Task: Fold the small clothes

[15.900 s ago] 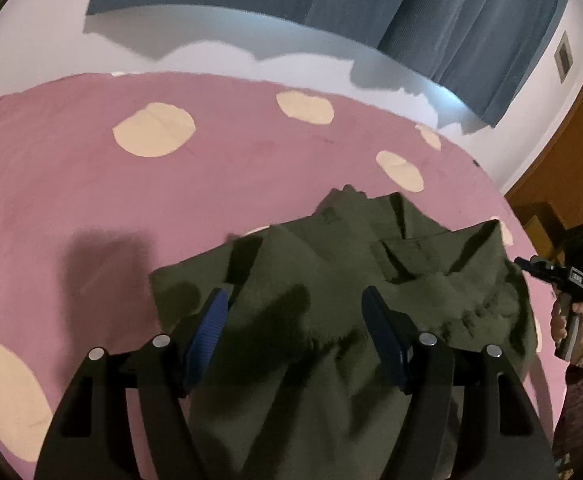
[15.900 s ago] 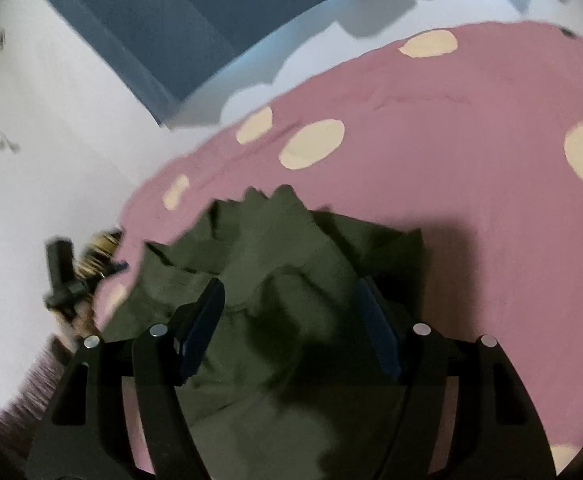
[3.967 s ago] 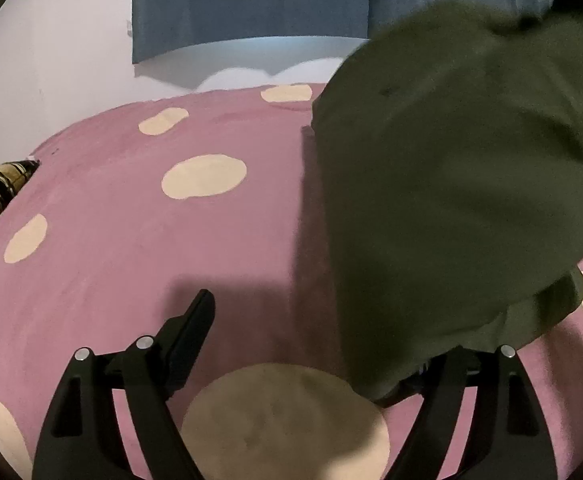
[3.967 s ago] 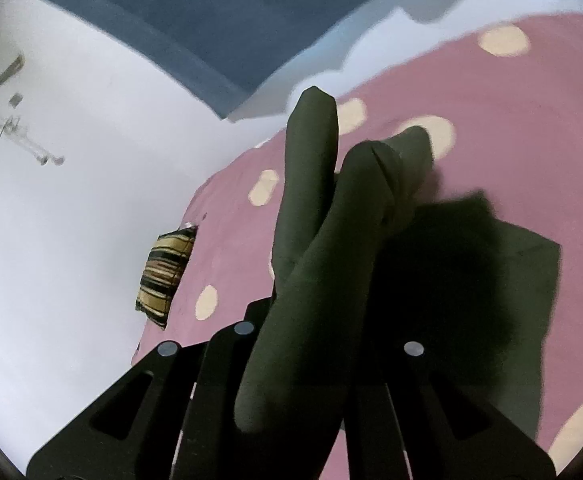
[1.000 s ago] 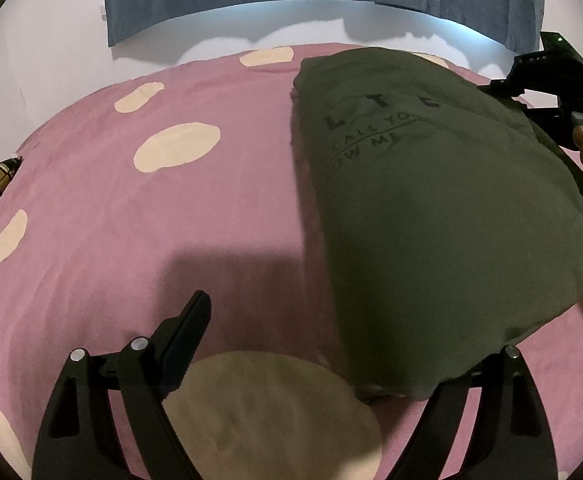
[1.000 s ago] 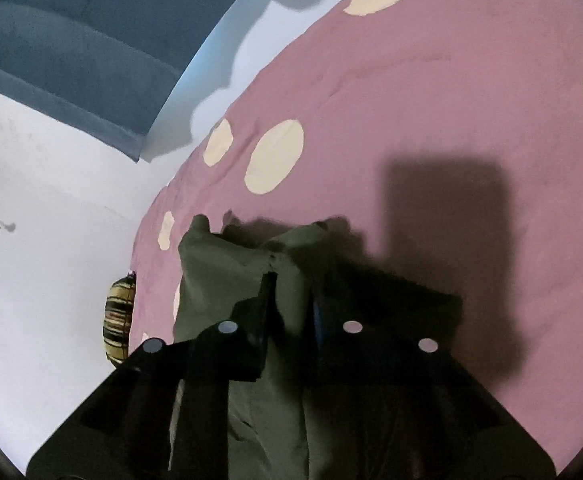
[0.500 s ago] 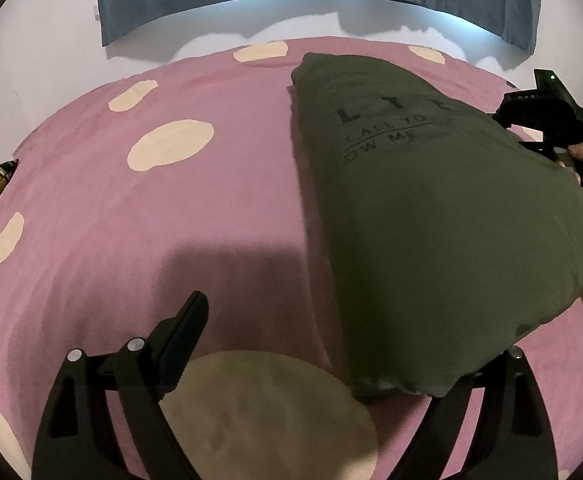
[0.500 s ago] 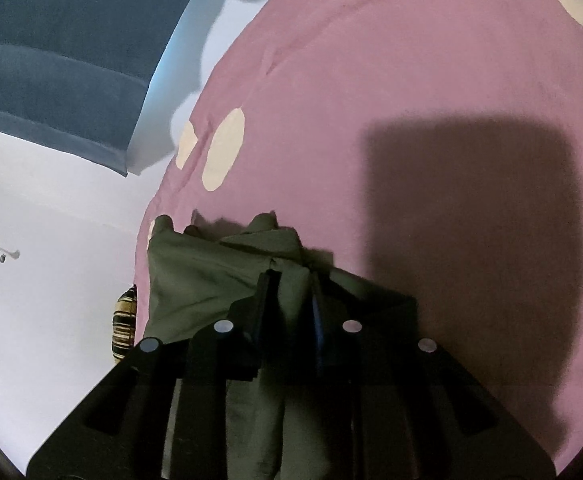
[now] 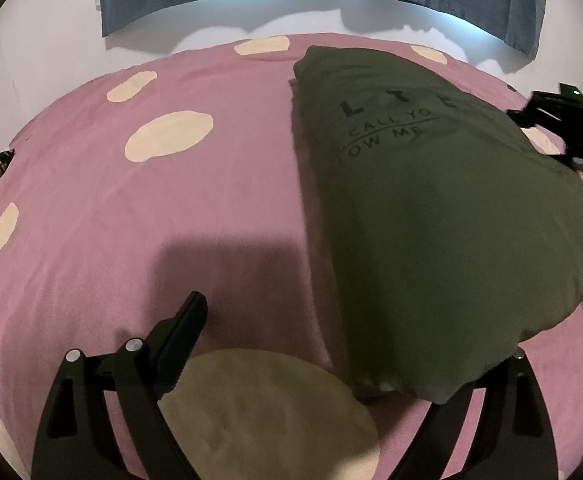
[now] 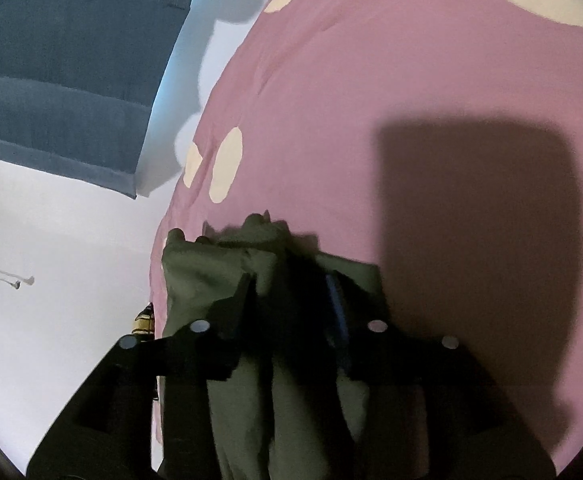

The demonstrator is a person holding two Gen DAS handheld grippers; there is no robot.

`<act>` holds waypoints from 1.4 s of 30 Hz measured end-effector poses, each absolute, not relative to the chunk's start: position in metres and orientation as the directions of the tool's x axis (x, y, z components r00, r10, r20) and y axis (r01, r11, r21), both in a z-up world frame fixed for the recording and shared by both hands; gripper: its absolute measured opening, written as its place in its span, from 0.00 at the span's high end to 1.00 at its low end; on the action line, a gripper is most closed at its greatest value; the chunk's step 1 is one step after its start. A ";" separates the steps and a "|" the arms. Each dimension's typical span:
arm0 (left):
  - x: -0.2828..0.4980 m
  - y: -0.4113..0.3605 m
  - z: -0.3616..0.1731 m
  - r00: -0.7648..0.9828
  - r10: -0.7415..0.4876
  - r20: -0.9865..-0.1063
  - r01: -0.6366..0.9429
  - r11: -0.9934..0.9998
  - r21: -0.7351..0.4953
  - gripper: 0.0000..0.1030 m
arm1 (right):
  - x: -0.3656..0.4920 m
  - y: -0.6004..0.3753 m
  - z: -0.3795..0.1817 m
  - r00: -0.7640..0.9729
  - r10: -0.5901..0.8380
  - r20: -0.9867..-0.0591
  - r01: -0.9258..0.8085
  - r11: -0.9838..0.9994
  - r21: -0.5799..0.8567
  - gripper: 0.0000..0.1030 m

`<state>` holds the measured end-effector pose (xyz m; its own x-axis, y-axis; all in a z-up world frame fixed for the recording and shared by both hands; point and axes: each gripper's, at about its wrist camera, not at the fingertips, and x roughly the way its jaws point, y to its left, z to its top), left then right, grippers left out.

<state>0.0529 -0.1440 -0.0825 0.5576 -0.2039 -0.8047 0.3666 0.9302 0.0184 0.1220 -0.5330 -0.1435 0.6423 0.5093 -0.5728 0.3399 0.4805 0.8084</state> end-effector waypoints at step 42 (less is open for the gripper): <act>0.061 -0.145 -0.074 0.310 -0.588 -0.747 0.483 0.774 -0.410 0.36 | -0.021 -0.482 -0.138 0.575 0.570 -0.588 0.217 0.587 0.780 0.74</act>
<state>0.0607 -0.1452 -0.0744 0.3095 -0.5885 -0.7469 0.4830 0.7739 -0.4096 -0.0210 -0.4817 -0.1381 0.5746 0.5695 -0.5878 0.2165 0.5868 0.7803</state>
